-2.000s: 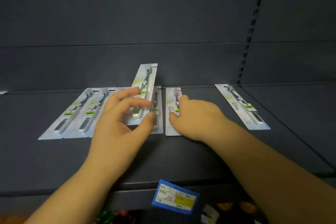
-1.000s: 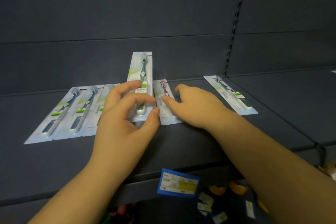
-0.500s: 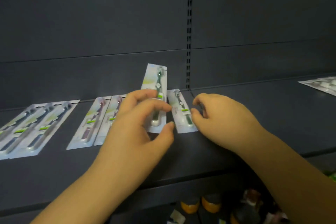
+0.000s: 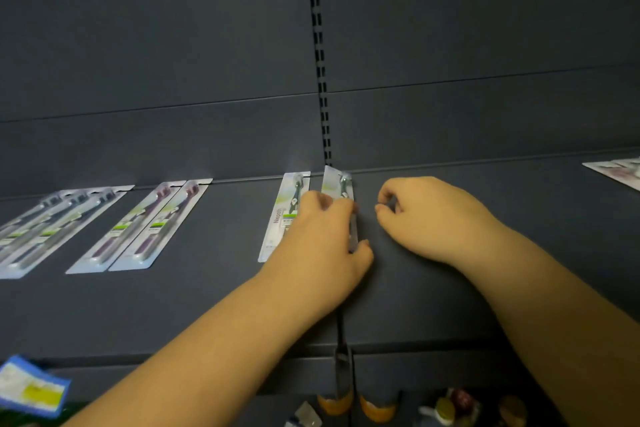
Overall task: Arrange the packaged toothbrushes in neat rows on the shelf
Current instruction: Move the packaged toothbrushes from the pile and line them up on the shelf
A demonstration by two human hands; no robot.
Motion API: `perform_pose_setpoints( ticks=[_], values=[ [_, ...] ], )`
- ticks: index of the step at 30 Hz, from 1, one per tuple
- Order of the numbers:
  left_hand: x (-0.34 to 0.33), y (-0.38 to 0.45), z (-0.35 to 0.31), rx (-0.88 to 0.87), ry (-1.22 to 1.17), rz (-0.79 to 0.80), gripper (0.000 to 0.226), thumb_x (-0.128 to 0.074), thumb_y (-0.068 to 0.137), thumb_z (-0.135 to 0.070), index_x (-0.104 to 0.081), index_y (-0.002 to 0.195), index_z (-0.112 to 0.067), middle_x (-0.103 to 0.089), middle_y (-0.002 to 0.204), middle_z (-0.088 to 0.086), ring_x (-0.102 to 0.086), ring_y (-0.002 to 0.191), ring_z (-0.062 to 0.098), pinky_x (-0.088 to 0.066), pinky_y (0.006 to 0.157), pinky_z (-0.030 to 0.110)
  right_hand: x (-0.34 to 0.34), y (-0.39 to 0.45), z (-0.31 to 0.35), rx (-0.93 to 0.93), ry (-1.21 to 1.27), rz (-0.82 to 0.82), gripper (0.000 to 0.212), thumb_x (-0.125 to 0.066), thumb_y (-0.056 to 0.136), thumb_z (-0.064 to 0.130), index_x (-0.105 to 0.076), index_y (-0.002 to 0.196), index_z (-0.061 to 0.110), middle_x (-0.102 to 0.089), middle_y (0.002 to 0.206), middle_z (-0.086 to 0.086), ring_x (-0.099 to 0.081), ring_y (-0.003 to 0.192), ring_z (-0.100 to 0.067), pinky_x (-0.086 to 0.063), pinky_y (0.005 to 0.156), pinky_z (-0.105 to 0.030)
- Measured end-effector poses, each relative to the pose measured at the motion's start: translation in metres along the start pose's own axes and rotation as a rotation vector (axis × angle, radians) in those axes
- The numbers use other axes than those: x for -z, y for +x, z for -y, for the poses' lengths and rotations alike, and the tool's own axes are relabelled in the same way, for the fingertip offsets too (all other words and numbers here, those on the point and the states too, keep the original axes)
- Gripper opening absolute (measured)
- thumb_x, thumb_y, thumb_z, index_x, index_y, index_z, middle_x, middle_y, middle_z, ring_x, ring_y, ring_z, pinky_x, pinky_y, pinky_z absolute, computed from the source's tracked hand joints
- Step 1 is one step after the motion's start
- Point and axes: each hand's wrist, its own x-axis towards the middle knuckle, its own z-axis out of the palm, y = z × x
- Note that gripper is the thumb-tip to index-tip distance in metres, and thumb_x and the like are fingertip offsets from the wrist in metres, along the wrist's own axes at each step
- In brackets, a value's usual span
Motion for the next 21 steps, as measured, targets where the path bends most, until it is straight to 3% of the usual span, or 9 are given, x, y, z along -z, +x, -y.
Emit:
perform_pose_setpoints(
  ticks=[4,7,11,15,21],
  values=[
    [-0.004,0.006,0.003,-0.050,0.450,-0.042,0.042,-0.051,0.087,-0.052,-0.050,0.119,-0.025,-0.048,0.123,0.000,-0.048,0.108,0.027,-0.041,0.086,0.034,-0.004,-0.001,-0.011,-0.010,0.060,-0.011,0.017,-0.047,0.093,0.041,-0.059,0.093,0.029,-0.059,0.081,0.010,-0.058,0.082,-0.015,-0.041,0.065,-0.031],
    [-0.002,0.007,0.006,-0.083,0.650,-0.086,0.037,-0.045,0.086,-0.055,-0.056,0.109,-0.029,-0.057,0.112,-0.006,-0.046,0.102,0.028,-0.036,0.073,0.035,-0.004,-0.004,-0.014,0.012,0.079,-0.057,0.017,-0.045,0.094,0.042,-0.058,0.095,0.030,-0.058,0.080,0.010,-0.056,0.080,-0.013,-0.040,0.063,-0.031],
    [-0.004,0.006,0.007,-0.143,0.720,-0.097,0.033,-0.046,0.078,-0.052,-0.065,0.086,-0.026,-0.064,0.088,-0.006,-0.049,0.089,0.029,-0.030,0.070,0.037,-0.003,-0.009,-0.014,0.036,0.077,-0.090,0.018,-0.045,0.095,0.042,-0.058,0.096,0.029,-0.057,0.080,0.009,-0.056,0.079,-0.014,-0.044,0.066,-0.032],
    [-0.008,0.006,0.012,-0.122,0.772,-0.119,0.026,-0.049,0.078,-0.044,-0.064,0.079,-0.024,-0.063,0.080,-0.004,-0.048,0.084,0.029,-0.023,0.068,0.037,-0.003,-0.013,-0.012,0.047,0.068,-0.073,0.020,-0.044,0.095,0.043,-0.057,0.096,0.028,-0.058,0.084,0.008,-0.056,0.082,-0.015,-0.043,0.067,-0.032],
    [-0.007,0.016,0.016,-0.030,0.705,-0.100,0.031,-0.041,0.088,-0.045,-0.062,0.103,-0.028,-0.064,0.093,-0.005,-0.051,0.093,0.026,-0.026,0.073,0.036,0.000,-0.017,-0.008,0.057,0.063,-0.060,0.020,-0.042,0.096,0.042,-0.057,0.097,0.028,-0.059,0.088,0.008,-0.058,0.084,-0.016,-0.049,0.074,-0.034]
  ],
)
